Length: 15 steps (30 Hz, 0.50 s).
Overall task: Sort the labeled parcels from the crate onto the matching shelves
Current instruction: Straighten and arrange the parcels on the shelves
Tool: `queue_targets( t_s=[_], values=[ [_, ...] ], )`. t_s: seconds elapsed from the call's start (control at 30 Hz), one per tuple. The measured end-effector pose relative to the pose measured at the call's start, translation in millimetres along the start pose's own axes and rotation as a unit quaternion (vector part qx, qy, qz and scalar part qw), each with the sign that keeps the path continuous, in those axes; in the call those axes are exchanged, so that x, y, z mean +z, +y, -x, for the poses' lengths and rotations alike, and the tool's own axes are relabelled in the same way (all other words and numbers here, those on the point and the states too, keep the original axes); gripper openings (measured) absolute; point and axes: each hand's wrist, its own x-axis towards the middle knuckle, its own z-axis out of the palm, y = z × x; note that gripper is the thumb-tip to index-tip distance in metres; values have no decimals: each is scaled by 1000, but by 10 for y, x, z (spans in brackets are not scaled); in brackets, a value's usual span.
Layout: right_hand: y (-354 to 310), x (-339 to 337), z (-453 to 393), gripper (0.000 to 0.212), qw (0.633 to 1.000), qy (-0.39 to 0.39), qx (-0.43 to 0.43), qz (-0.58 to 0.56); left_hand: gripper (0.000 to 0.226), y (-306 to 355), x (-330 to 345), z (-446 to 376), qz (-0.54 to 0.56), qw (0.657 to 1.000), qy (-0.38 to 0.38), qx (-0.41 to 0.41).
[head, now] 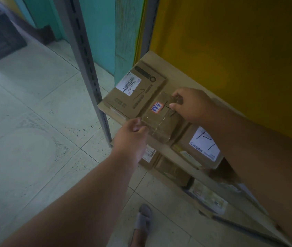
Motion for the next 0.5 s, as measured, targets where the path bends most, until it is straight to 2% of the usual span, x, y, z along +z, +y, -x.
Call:
queue_targets(
  t_s=[0.1, 0.17, 0.33, 0.5],
  values=[
    [38, -36, 33, 36, 1000, -6, -2, -11, 26, -11, -12, 15, 17, 1000, -11, -4],
    [64, -41, 82, 36, 1000, -2, 0, -17, 23, -26, -32, 28, 16, 1000, -16, 4],
    [59, -74, 265, 35, 997, 69, -5, -36, 29, -71, -68, 106, -11, 1000, -6, 28],
    [256, -262, 648, 33, 993, 113, 6, -31, 23, -244, 90, 354, -84, 995, -45, 16]
  ],
)
